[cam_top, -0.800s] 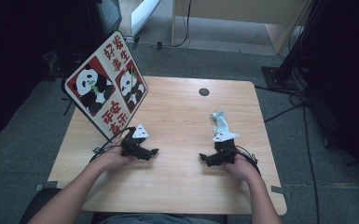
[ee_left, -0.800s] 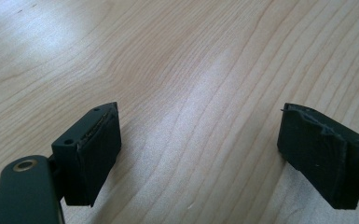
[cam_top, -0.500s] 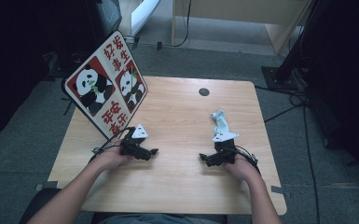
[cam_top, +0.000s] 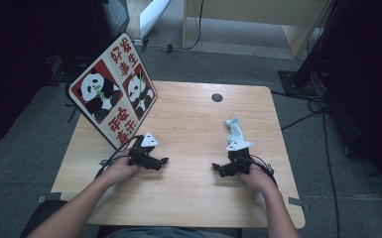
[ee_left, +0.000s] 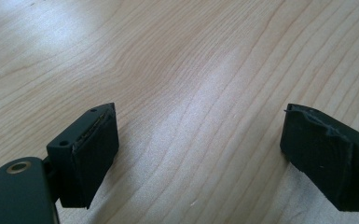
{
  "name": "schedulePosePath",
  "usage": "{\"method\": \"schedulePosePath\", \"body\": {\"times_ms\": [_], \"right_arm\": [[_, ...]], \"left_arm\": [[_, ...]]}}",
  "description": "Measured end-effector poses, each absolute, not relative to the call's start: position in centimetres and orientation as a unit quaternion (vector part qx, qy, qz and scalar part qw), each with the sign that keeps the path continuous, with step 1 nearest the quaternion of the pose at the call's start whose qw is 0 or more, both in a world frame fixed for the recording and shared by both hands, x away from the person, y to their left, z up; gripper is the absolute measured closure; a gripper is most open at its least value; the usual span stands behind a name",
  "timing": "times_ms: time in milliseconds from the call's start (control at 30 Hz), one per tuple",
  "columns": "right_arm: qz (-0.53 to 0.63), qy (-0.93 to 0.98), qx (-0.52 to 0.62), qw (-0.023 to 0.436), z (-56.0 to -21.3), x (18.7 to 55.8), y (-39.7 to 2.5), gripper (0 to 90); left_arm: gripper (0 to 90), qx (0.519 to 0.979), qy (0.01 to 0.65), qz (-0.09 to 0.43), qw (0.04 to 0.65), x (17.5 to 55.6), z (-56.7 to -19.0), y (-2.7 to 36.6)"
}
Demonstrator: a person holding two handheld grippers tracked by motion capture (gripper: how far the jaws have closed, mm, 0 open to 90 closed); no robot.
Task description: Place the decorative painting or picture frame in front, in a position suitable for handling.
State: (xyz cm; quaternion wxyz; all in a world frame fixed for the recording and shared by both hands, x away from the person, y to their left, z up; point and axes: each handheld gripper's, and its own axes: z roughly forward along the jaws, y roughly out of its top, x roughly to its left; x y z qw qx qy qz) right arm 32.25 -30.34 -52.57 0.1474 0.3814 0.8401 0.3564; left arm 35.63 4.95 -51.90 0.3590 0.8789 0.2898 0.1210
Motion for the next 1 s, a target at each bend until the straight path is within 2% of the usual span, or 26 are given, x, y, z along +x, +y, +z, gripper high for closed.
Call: {"method": "schedulePosePath", "body": {"times_ms": [267, 667, 833, 900, 933, 1000], "right_arm": [[0.357, 0.841, 0.380, 0.148, -52.6, 32.3, -30.2, 0.0], [0.356, 0.841, 0.380, 0.147, -52.6, 32.3, -30.2, 0.0], [0.356, 0.841, 0.379, 0.147, -52.6, 32.3, -30.2, 0.0], [0.357, 0.841, 0.380, 0.147, -52.6, 32.3, -30.2, 0.0], [0.357, 0.841, 0.379, 0.147, -52.6, 32.3, -30.2, 0.0], [0.357, 0.841, 0.380, 0.147, -52.6, 32.3, -30.2, 0.0]], "left_arm": [[11.8, 0.879, 0.291, 0.121, 0.359, 35.7, -51.9, 5.0], [15.2, 0.891, 0.253, 0.136, 0.351, 35.9, -51.3, 5.0], [15.2, 0.882, 0.268, 0.110, 0.370, 36.1, -50.7, 5.1], [14.1, 0.881, 0.271, 0.111, 0.372, 36.1, -50.5, 5.2], [12.2, 0.876, 0.275, 0.130, 0.375, 36.0, -50.2, 5.1], [13.4, 0.871, 0.282, 0.129, 0.380, 36.0, -50.1, 5.1]]}}
